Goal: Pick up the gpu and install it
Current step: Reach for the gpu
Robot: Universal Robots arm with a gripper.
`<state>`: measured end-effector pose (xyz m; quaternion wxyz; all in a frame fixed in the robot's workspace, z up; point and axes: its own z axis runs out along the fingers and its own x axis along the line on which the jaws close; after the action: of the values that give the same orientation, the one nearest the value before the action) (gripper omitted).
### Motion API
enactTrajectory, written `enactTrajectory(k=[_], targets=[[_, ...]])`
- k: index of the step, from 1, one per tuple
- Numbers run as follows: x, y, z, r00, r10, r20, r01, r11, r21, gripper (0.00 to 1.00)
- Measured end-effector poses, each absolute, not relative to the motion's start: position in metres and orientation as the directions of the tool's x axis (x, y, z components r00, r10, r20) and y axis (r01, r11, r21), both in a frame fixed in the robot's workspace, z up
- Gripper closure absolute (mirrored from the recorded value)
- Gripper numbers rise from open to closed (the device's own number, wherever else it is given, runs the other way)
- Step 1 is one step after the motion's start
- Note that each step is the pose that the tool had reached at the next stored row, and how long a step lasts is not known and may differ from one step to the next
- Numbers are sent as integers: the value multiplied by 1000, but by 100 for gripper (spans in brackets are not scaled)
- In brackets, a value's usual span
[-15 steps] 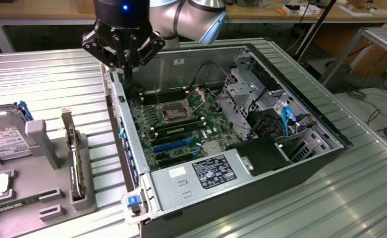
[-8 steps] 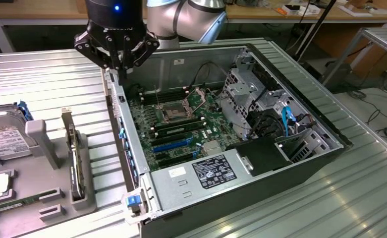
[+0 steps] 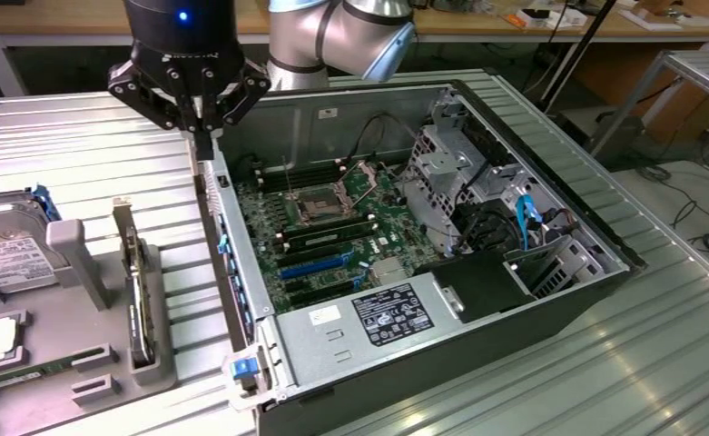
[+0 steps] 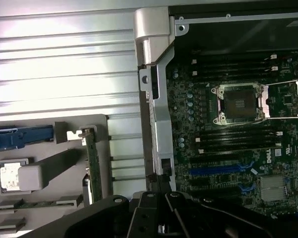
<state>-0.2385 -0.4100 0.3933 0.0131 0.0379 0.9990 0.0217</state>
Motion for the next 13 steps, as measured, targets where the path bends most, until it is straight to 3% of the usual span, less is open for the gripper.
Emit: enactTrajectory(k=[13], targets=[[-256, -413, 393, -997, 76, -24, 75, 996, 44, 89]])
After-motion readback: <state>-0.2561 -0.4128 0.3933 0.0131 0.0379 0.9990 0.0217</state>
